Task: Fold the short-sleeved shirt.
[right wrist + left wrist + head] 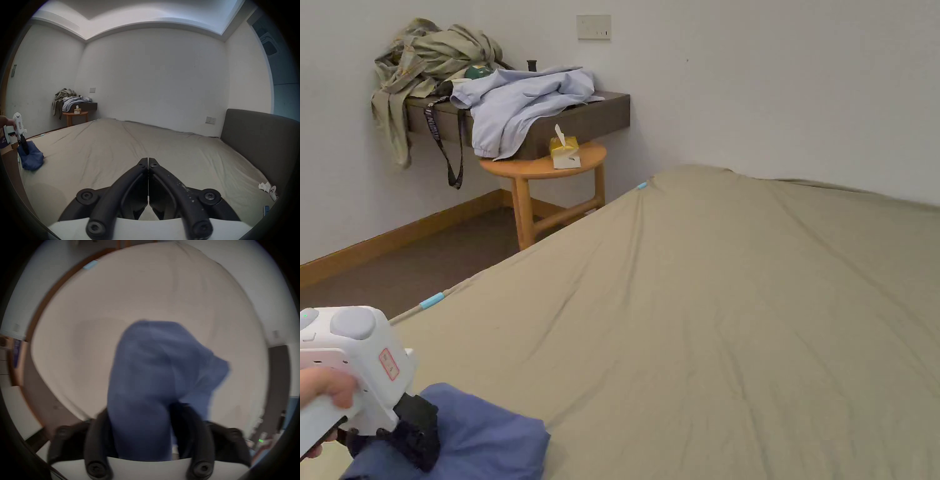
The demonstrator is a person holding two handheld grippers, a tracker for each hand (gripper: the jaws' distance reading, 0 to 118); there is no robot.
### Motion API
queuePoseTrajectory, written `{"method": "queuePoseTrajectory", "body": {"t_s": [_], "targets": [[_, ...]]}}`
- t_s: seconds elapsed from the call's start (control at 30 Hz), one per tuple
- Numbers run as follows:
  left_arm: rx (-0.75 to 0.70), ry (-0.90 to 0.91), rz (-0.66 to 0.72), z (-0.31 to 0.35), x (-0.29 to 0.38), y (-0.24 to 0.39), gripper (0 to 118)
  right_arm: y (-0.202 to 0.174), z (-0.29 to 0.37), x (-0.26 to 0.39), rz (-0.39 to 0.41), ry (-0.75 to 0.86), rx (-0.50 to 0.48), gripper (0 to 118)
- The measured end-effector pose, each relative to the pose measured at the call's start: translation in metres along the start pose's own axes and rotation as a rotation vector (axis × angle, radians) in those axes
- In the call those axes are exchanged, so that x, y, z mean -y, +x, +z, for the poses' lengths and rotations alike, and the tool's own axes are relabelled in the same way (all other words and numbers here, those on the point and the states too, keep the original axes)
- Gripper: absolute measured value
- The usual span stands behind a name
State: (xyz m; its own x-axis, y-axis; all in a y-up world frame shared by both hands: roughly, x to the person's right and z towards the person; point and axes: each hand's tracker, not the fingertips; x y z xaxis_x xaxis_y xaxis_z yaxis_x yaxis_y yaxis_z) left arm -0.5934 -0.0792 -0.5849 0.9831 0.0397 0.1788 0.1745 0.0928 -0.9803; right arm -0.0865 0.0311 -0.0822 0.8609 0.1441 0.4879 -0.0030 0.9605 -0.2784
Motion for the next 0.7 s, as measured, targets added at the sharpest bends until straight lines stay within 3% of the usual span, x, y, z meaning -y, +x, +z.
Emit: {"method": "queuePoseTrajectory", "body": {"t_s": [0.1,0.13,0.2,0.3,0.37,0.4,0.47,0.57,0.7], "targets": [[-0.337,-0.013,-0.068,-0.017,0.005,0.002,105,-0.005,0.005,0.002,0.004,-0.013,-0.002,3],[-0.436,-0.009,-0.087,-0.017,0.012,0.004,113,-0.004,0.009,0.001,0.005,-0.012,-0.002,3],[-0.463,0.083,-0.133,0.002,0.02,0.013,114,0.003,0.02,-0.003,-0.001,-0.002,-0.004,3],[-0.364,0.356,-0.082,0.069,0.045,0.044,103,0.018,0.039,-0.011,-0.029,0.034,0.011,3],[-0.251,0.592,-0.1,0.124,0.081,0.087,105,0.021,0.042,-0.013,-0.052,0.061,0.026,3],[-0.185,0.672,-0.104,0.146,0.102,0.108,108,0.082,0.01,-0.01,-0.065,0.076,0.029,3],[-0.008,0.83,-0.148,0.188,0.147,0.154,118,0.097,0.03,-0.009,-0.079,0.111,0.046,3],[0.205,0.993,-0.174,0.219,0.217,0.226,118,0.115,0.056,-0.004,-0.065,0.161,0.072,3],[0.354,1.237,-0.163,0.209,0.309,0.327,118,0.143,0.098,0.011,-0.05,0.215,0.097,3]]}}
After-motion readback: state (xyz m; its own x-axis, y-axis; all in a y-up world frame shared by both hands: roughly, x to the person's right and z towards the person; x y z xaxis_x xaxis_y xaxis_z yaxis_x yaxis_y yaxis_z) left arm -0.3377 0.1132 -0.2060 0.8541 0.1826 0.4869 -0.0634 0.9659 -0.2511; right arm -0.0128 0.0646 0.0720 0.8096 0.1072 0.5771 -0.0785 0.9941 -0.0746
